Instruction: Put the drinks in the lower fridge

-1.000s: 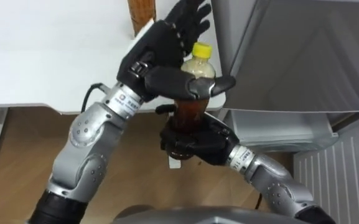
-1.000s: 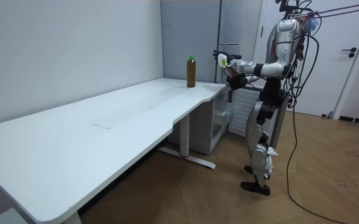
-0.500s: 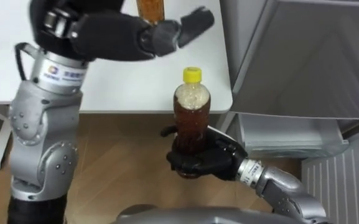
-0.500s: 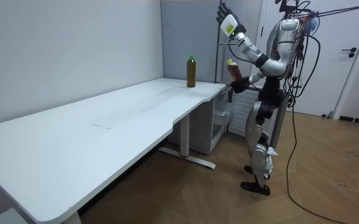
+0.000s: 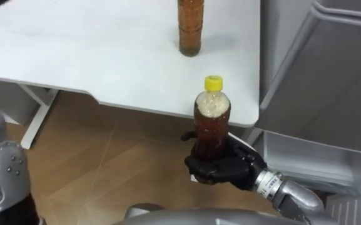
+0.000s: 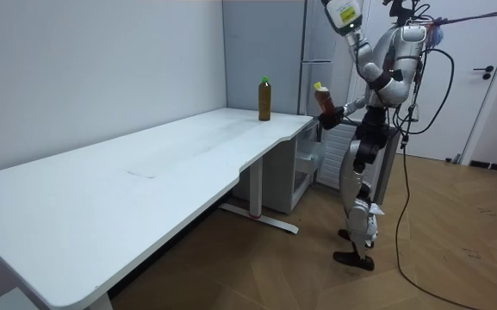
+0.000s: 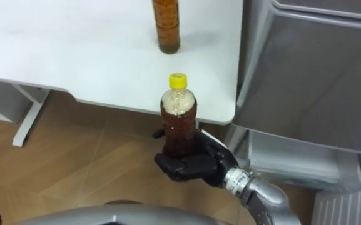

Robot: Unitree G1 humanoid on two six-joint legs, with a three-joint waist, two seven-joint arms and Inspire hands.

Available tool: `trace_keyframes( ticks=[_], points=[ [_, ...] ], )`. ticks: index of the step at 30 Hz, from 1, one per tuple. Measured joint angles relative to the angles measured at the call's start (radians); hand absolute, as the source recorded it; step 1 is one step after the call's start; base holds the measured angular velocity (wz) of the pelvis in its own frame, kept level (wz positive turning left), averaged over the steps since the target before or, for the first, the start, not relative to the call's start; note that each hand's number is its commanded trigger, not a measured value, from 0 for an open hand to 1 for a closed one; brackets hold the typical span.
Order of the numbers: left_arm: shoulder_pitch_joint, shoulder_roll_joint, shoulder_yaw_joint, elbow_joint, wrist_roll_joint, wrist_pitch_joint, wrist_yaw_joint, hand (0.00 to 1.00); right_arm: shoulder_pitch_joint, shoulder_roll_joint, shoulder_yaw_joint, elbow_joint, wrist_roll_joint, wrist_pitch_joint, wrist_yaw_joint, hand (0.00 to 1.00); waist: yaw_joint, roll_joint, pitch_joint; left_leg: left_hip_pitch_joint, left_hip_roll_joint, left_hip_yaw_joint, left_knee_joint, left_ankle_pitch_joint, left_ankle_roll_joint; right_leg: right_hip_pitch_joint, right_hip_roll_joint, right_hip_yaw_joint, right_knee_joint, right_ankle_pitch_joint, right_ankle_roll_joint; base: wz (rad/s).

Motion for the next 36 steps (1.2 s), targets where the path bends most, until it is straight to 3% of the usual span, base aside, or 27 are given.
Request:
trace_keyframes(
  ticks=[2,3,5,9,12,15,17,19,24,29,32,36],
  points=[
    [0.000,0.003,0.044,0.045,0.037,-0.013,0.075,0.00,0.000,0.000,0.000,-0.001,-0.002,0.001,-0.002,1.00,0.018,0.001,-0.0012,-0.004,-0.004,-0.013,0.004,0.000,0.000,0.002,0.001,-0.011,-0.002,-0.001,0.001,0.16],
    [0.006,0.005,0.057,0.081,0.049,-0.013,0.123,0.00,0.000,-0.001,0.002,-0.005,-0.003,0.003,-0.005,1.00,0.025,-0.004,-0.0061,-0.003,-0.007,-0.019,0.005,0.001,0.001,0.004,0.000,-0.012,-0.003,-0.001,0.001,0.12],
    [0.049,0.004,0.070,0.167,0.051,-0.018,0.204,0.00,0.000,0.003,0.002,-0.009,-0.002,0.004,-0.007,1.00,0.045,-0.004,-0.0074,0.005,-0.008,-0.019,0.001,0.005,0.002,0.007,-0.001,-0.014,-0.003,-0.001,0.001,0.04],
    [0.117,0.004,0.063,0.367,0.038,-0.013,0.306,0.00,-0.007,0.014,0.010,-0.009,0.001,0.006,-0.023,1.00,0.048,-0.009,-0.0073,0.015,-0.010,-0.023,-0.002,0.009,0.002,0.021,-0.002,-0.021,-0.015,-0.001,0.001,0.02],
    [0.177,0.002,0.020,0.533,-0.044,0.008,0.358,0.00,-0.006,0.015,0.013,-0.010,0.003,0.018,-0.045,1.00,0.045,-0.012,-0.0063,0.011,-0.010,-0.022,-0.010,0.010,0.001,0.016,-0.003,-0.022,-0.015,-0.001,0.001,-0.02],
    [0.230,-0.004,-0.076,0.680,-0.112,0.024,0.394,0.00,-0.007,0.017,0.015,-0.009,0.013,0.038,-0.084,1.00,0.044,-0.022,-0.0062,0.012,-0.010,-0.022,-0.011,0.010,0.001,0.017,-0.003,-0.022,-0.016,-0.001,0.001,0.00],
    [0.240,-0.004,-0.120,0.780,-0.166,0.030,0.407,0.00,-0.010,0.017,0.021,-0.009,0.012,0.040,-0.111,1.00,0.045,-0.032,-0.0069,0.013,-0.009,-0.021,-0.012,0.010,0.000,0.017,-0.001,-0.019,-0.016,-0.001,0.001,-0.03],
    [0.239,-0.004,-0.179,0.912,-0.234,0.033,0.426,0.00,-0.028,0.006,0.024,0.000,0.011,0.041,-0.133,1.00,0.041,-0.042,-0.0026,0.011,-0.007,-0.016,-0.014,0.011,0.000,0.016,0.001,-0.012,-0.016,-0.001,0.001,-0.06],
    [0.233,0.006,-0.300,1.187,-0.365,0.070,0.412,0.00,-0.055,-0.001,0.030,0.002,0.012,0.072,-0.210,1.00,0.031,-0.053,-0.0022,0.009,-0.008,-0.014,-0.018,0.010,0.000,0.012,0.000,-0.014,-0.015,-0.001,0.001,-0.01],
    [0.254,-0.009,-0.362,1.537,-0.538,0.188,0.284,0.00,-0.083,0.000,0.023,0.005,0.011,0.137,-0.266,1.00,0.016,-0.055,-0.0033,0.004,-0.004,0.018,-0.030,0.011,0.000,-0.004,0.002,0.020,-0.016,0.000,-0.001,-0.17],
    [0.249,-0.023,-0.360,1.714,-0.493,0.237,0.193,0.00,-0.085,0.004,0.018,0.006,0.001,0.149,-0.265,1.00,0.009,-0.055,-0.0031,0.000,-0.004,0.029,-0.032,0.011,0.000,-0.013,0.003,0.032,-0.016,0.000,-0.001,-0.10],
    [0.239,-0.025,-0.408,1.779,-0.348,0.300,0.110,0.00,-0.102,0.005,0.019,0.017,0.005,0.158,-0.267,1.00,-0.035,-0.053,-0.0008,-0.021,-0.006,0.023,-0.025,0.010,0.003,-0.023,0.001,0.027,-0.015,0.000,0.000,0.10]
  ],
)
